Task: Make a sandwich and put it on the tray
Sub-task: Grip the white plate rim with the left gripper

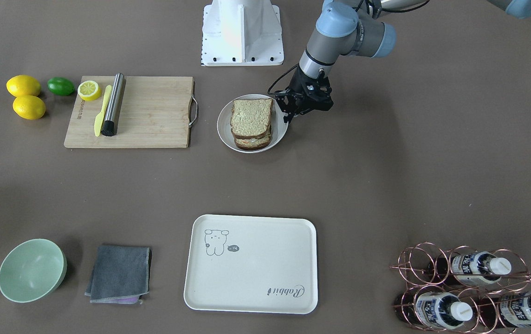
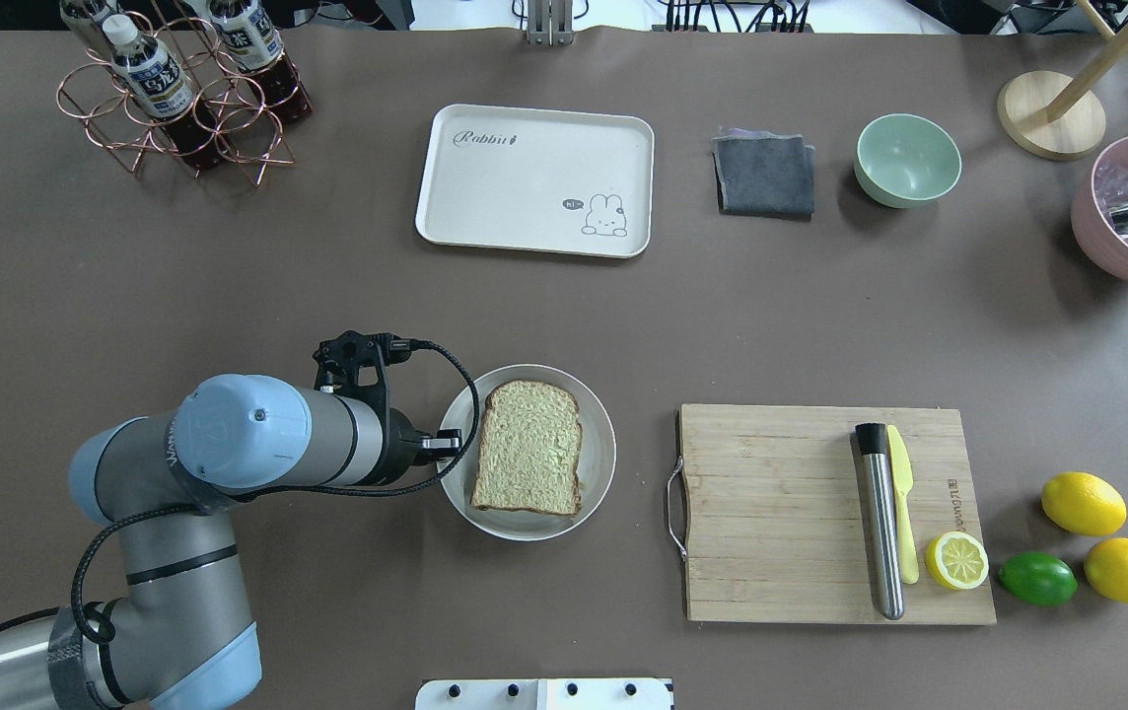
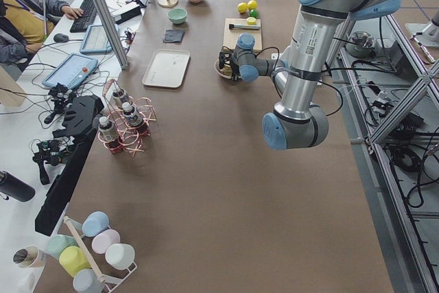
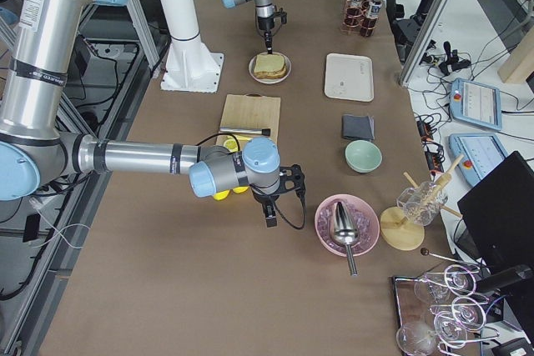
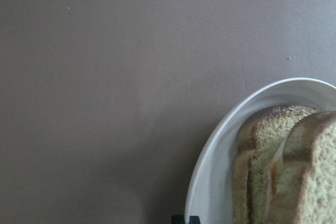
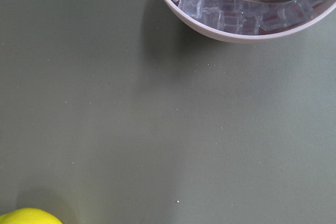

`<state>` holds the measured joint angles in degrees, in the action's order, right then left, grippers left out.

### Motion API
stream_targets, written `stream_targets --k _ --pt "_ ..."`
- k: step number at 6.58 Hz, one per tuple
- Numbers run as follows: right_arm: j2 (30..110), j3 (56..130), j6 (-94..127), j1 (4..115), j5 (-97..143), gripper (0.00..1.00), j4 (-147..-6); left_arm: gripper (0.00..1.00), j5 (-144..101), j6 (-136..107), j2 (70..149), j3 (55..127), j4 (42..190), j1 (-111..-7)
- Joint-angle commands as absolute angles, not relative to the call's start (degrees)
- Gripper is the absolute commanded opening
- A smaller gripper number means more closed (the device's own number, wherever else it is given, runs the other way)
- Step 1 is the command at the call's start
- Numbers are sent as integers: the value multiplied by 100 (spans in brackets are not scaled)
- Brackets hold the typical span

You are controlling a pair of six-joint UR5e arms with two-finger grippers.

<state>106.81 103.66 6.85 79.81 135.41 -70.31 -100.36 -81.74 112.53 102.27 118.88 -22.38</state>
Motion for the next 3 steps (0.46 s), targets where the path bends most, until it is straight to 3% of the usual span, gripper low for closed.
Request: stream_targets --k 1,3 --pt "10679 10371 677 7972 13544 99 -7023 0 -10213 -8559 11276 10091 12434 -2285" --pt "10644 10371 677 7980 13544 99 -7014 0 -10509 -8596 11669 9723 12437 -2608"
